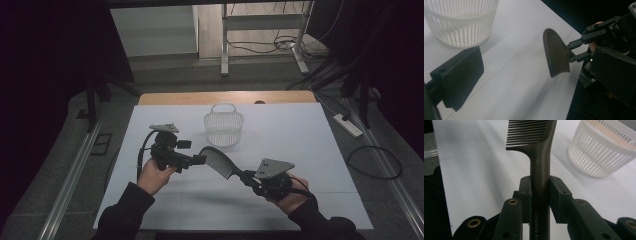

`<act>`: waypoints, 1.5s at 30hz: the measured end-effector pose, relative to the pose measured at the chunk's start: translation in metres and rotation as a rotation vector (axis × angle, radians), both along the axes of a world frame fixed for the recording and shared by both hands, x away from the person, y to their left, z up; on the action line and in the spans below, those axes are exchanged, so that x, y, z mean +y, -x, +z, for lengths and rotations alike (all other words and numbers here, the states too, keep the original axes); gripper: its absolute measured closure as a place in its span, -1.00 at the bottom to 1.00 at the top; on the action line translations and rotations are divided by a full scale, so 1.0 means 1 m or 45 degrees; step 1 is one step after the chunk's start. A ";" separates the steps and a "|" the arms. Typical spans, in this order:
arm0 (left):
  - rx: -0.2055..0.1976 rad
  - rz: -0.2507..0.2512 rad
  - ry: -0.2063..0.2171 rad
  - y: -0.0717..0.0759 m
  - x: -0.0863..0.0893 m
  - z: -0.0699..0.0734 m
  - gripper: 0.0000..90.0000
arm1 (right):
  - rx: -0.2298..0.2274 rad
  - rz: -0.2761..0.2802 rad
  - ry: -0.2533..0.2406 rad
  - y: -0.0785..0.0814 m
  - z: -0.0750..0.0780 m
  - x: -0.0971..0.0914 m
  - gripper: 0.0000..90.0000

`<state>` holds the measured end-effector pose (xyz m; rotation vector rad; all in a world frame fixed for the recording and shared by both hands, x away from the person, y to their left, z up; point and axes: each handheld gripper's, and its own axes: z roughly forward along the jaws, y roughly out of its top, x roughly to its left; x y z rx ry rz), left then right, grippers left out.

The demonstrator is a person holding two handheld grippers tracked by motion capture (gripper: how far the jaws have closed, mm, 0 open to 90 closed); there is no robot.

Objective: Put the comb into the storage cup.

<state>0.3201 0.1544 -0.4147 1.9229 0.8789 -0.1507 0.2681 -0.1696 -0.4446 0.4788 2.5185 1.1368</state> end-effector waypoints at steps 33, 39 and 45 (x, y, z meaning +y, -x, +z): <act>0.204 -0.127 0.107 -0.003 -0.007 -0.003 0.17 | -0.115 0.110 0.020 0.014 -0.002 0.014 0.60; 0.232 -0.156 0.138 -0.003 -0.007 -0.004 0.58 | -0.120 0.109 0.027 0.013 -0.003 0.014 0.60; 0.301 -0.174 0.204 -0.005 -0.005 -0.008 0.80 | -0.128 0.115 0.038 0.014 -0.004 0.015 0.60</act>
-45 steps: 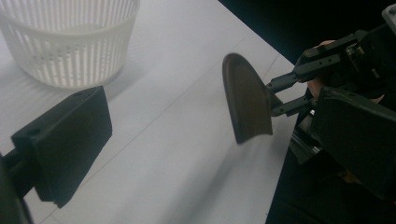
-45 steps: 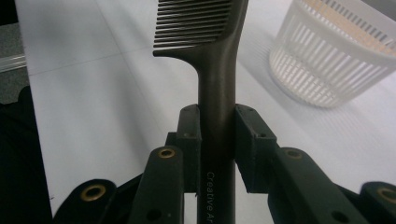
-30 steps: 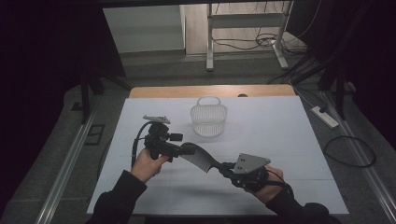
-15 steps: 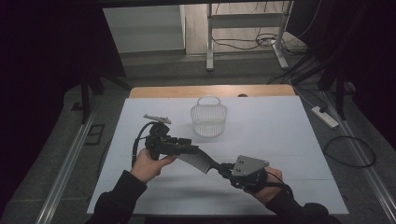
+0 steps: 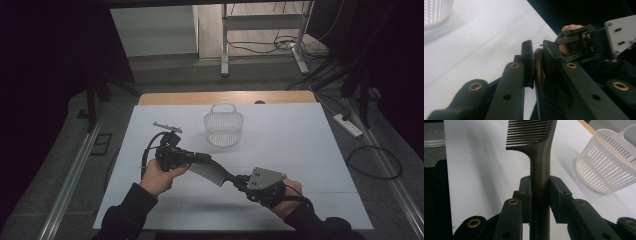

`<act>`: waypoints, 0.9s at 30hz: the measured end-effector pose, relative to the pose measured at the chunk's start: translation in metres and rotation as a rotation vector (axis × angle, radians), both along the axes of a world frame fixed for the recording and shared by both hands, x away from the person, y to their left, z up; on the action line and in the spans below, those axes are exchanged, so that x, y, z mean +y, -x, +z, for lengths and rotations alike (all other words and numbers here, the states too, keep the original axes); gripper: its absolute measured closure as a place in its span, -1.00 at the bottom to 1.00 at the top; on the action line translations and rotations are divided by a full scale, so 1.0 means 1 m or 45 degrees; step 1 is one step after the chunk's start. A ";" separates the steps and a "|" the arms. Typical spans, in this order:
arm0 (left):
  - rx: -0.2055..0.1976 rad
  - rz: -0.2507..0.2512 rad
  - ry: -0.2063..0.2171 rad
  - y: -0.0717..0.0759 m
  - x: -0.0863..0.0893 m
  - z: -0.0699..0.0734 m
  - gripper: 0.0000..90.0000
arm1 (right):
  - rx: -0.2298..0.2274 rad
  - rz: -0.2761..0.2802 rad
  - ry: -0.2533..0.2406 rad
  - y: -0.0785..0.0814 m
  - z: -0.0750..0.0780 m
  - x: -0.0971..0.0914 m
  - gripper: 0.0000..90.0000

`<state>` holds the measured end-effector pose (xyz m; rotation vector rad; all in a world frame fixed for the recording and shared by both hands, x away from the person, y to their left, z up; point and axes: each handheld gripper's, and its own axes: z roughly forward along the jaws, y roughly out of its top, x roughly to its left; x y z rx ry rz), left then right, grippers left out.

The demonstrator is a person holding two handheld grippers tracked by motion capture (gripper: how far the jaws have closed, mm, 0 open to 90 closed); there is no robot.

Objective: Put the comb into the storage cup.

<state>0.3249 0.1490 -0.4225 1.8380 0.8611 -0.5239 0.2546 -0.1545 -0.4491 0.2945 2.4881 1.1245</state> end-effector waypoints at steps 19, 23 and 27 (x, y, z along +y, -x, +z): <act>0.034 0.030 0.034 0.001 0.002 0.002 0.86 | 0.018 -0.009 -0.012 -0.004 -0.003 -0.001 0.47; 0.009 0.041 0.032 0.001 0.004 0.003 0.86 | 0.029 -0.013 -0.017 -0.005 -0.003 -0.001 0.35; -0.019 0.046 0.014 0.002 0.005 0.004 0.86 | 0.053 -0.019 -0.010 -0.007 -0.003 -0.002 0.26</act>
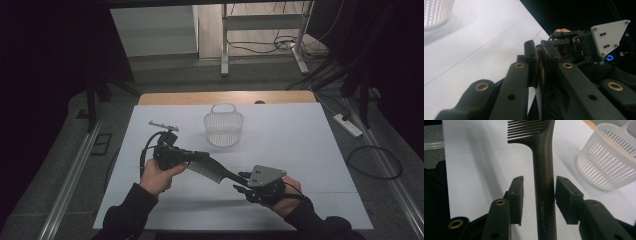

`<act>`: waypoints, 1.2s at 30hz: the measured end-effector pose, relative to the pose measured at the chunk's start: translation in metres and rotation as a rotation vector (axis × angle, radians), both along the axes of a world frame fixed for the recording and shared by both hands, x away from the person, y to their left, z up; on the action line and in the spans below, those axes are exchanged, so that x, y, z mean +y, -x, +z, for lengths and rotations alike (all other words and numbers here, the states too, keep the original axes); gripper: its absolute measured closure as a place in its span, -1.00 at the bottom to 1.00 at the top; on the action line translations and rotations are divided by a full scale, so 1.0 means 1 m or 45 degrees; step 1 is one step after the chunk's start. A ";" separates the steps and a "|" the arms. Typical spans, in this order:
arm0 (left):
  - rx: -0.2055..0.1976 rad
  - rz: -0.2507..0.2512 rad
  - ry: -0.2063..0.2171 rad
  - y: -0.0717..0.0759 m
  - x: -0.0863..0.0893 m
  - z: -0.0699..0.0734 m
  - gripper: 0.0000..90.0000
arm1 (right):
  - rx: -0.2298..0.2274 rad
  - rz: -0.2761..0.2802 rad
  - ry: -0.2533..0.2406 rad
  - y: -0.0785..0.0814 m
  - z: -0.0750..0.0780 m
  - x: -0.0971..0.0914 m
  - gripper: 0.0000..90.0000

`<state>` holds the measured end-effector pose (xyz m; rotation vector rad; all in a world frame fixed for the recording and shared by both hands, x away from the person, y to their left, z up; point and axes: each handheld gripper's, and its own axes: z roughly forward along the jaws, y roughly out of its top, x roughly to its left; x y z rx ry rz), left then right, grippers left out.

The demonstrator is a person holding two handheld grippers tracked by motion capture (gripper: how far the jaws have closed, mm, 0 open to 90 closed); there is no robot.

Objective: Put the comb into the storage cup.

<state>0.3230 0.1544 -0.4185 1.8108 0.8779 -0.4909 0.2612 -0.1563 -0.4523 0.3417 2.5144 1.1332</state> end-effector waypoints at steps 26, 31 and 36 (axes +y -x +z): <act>-0.086 0.008 -0.019 0.003 0.003 0.008 0.86 | 0.145 -0.082 0.000 -0.005 0.001 -0.002 -0.41; -0.102 0.014 -0.026 0.003 0.005 0.010 0.86 | 0.188 -0.101 -0.001 -0.008 0.001 -0.004 -0.51; -0.119 0.027 -0.050 0.004 0.006 0.011 0.86 | 0.225 -0.112 -0.004 -0.011 0.002 -0.006 -0.59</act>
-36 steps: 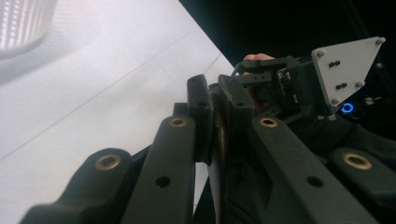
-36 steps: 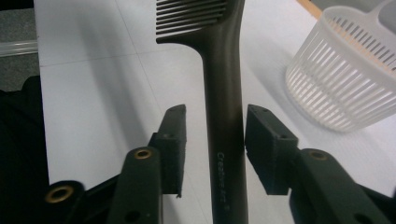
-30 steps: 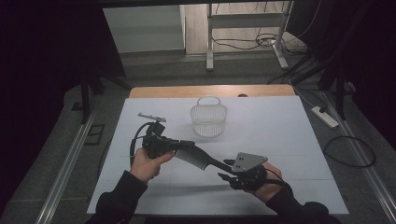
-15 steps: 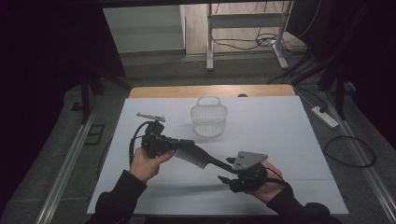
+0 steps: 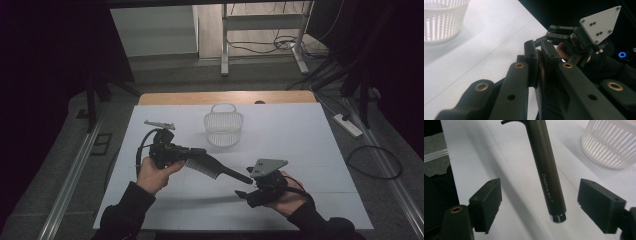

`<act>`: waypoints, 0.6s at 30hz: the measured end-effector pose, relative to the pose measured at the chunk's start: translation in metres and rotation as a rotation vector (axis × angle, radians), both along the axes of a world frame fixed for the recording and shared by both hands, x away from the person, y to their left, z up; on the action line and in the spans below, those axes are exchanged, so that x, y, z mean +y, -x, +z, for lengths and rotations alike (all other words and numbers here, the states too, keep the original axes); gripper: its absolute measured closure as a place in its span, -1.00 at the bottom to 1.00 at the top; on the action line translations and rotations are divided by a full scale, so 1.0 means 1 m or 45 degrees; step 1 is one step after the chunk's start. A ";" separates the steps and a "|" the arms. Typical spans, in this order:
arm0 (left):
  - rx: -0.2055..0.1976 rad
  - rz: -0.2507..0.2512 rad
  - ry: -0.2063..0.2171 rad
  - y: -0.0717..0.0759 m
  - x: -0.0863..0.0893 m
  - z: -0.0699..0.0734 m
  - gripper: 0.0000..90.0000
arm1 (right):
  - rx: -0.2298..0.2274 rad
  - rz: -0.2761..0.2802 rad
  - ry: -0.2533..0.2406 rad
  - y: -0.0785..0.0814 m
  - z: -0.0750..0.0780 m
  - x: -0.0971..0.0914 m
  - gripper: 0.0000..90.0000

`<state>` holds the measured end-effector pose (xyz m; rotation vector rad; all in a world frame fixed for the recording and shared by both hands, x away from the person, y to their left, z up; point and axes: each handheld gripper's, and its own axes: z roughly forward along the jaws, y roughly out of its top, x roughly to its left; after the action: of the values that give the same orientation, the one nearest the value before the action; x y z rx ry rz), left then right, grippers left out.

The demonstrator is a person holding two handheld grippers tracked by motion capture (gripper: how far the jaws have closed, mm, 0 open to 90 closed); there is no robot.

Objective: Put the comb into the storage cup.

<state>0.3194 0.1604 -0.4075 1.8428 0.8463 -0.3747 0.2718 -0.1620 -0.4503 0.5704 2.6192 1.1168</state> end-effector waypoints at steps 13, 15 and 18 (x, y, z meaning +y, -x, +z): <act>-0.040 0.039 -0.043 0.001 0.005 0.004 0.86 | 0.052 -0.074 0.015 -0.005 0.002 -0.011 -0.69; -0.044 0.042 -0.049 0.001 0.006 0.005 0.86 | 0.057 -0.081 0.018 -0.005 0.002 -0.011 -0.77; -0.051 0.055 -0.051 0.001 0.008 0.006 0.86 | 0.067 -0.093 0.022 -0.006 0.001 -0.012 -0.86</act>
<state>0.3187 0.1688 -0.4016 1.8596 0.8701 -0.2947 0.2773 -0.1739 -0.4490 0.6952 2.6263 1.0702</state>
